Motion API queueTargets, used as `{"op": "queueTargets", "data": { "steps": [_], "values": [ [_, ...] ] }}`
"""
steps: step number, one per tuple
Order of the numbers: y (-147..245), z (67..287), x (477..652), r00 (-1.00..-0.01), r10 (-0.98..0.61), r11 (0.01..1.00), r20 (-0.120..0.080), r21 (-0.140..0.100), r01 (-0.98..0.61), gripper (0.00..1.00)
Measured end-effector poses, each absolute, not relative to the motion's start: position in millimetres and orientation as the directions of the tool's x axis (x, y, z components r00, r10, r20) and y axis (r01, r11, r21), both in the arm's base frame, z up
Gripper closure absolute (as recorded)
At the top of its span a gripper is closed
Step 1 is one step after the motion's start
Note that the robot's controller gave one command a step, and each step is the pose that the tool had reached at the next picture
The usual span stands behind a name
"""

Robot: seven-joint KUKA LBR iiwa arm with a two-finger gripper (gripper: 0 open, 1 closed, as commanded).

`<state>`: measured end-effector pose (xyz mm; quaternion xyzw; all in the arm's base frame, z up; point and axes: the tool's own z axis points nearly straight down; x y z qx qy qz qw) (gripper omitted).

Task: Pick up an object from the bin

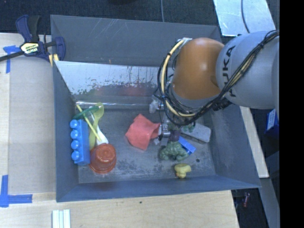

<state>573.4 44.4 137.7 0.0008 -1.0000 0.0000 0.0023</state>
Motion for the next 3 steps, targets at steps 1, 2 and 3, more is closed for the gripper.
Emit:
{"op": "queueTargets", "data": {
  "steps": [1, 2, 3],
  "values": [
    [44, 143, 574.9, -1.0, -0.001, 1.0, -0.003, 0.0, -0.001, 0.0],
    [40, 108, 577.1, -0.983, 0.181, 0.983, -0.011, 0.003, 0.181, 0.0],
    [13, 73, 622.2, -0.984, -0.175, 0.985, -0.01, -0.001, -0.175, 1.0]
  ]
}}
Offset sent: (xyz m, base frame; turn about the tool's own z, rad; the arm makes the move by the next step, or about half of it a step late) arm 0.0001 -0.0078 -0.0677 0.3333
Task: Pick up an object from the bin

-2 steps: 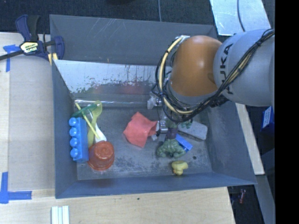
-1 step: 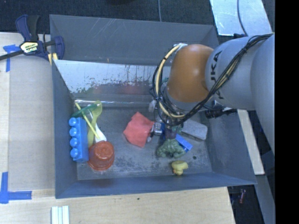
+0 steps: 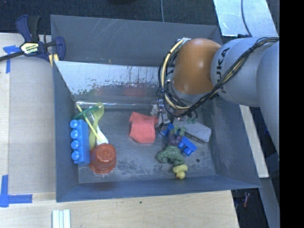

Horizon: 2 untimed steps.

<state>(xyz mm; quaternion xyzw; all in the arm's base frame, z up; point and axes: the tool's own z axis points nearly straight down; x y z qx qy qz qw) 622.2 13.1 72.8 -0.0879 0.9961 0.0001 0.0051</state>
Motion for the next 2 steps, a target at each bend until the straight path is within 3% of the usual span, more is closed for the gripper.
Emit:
{"op": "queueTargets", "data": {
  "steps": [1, 2],
  "values": [
    [13, 73, 622.2, -0.985, -0.174, 0.985, -0.01, -0.001, -0.174, 1.0],
    [25, 119, 613.0, -0.949, -0.314, 0.95, -0.007, -0.002, -0.314, 1.0]
  ]
}}
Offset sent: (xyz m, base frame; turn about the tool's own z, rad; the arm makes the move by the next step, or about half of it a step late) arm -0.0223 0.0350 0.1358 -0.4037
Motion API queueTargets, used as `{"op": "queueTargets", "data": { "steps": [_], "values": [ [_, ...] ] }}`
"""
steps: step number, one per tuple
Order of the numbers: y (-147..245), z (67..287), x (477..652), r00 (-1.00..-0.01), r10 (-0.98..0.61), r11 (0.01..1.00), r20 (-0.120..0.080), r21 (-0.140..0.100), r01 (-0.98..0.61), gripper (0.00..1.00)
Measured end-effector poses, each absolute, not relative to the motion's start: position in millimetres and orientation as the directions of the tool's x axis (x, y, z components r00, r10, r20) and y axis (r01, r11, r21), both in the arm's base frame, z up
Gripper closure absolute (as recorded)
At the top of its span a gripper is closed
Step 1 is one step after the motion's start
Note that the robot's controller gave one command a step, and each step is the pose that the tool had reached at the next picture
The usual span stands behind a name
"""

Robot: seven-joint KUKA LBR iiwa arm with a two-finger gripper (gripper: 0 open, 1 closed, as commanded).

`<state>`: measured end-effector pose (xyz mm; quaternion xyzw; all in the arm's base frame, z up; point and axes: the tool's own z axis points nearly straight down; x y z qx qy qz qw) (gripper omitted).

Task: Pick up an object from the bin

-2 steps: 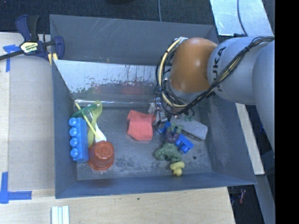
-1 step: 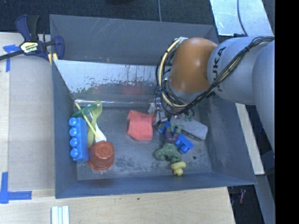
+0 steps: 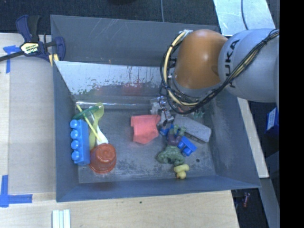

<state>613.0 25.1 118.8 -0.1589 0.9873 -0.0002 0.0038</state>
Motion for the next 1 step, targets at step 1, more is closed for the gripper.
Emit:
{"op": "queueTargets", "data": {
  "steps": [1],
  "values": [
    [16.3, 192.8, 602.0, -0.966, -0.258, 0.966, -0.007, 0.0, -0.258, 1.0]
  ]
}}
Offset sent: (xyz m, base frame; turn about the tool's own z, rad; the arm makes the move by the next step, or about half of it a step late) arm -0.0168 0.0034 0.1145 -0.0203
